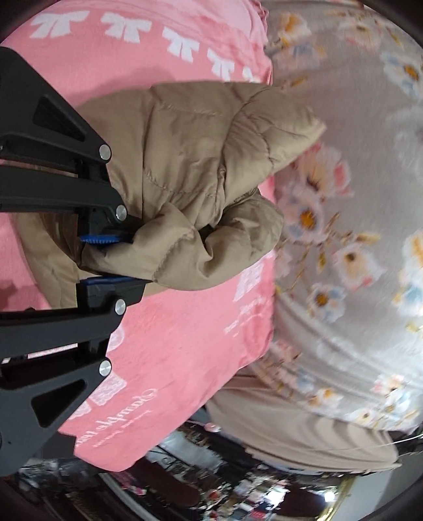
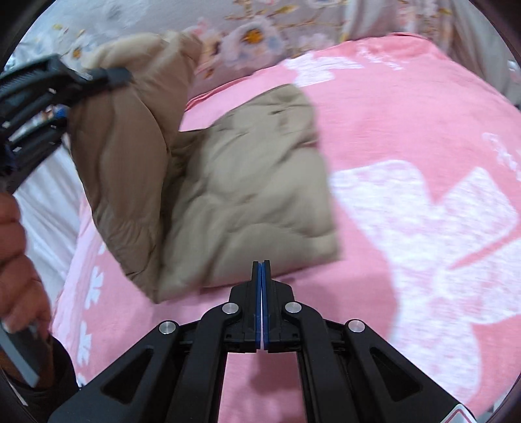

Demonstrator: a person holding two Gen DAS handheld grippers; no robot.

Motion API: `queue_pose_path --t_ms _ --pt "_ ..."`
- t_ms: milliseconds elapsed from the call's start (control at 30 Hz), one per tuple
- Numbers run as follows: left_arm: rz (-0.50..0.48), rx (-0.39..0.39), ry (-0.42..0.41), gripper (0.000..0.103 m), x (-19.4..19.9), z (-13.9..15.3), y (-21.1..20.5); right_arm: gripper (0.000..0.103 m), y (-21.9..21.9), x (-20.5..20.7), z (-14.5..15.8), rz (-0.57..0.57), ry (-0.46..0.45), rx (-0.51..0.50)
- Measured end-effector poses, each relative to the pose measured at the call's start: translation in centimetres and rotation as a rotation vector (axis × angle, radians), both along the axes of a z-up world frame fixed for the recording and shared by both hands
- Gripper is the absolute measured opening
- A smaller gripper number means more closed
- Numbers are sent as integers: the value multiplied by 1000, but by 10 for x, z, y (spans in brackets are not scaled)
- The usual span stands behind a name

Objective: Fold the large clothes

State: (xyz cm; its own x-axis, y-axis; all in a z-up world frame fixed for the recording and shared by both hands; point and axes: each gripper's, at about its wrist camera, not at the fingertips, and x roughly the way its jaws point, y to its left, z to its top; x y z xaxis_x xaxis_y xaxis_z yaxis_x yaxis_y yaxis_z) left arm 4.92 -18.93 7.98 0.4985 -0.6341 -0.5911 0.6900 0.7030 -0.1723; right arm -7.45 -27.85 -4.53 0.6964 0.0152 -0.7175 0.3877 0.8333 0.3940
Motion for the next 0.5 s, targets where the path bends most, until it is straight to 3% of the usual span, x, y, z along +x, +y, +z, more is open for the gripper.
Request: queue_pose_path --t_ms 167,300,500 --pt "-73 95 99 13 -8 -53 -51 2 -26 -17 2 -66 20 -37" --pt "-87 159 116 13 -17 -84 -74 4 -43 -33 -3 -110 23 -37" --pt "-145 183 180 13 -24 -117 -81 4 -62 -41 -8 -145 16 -12"
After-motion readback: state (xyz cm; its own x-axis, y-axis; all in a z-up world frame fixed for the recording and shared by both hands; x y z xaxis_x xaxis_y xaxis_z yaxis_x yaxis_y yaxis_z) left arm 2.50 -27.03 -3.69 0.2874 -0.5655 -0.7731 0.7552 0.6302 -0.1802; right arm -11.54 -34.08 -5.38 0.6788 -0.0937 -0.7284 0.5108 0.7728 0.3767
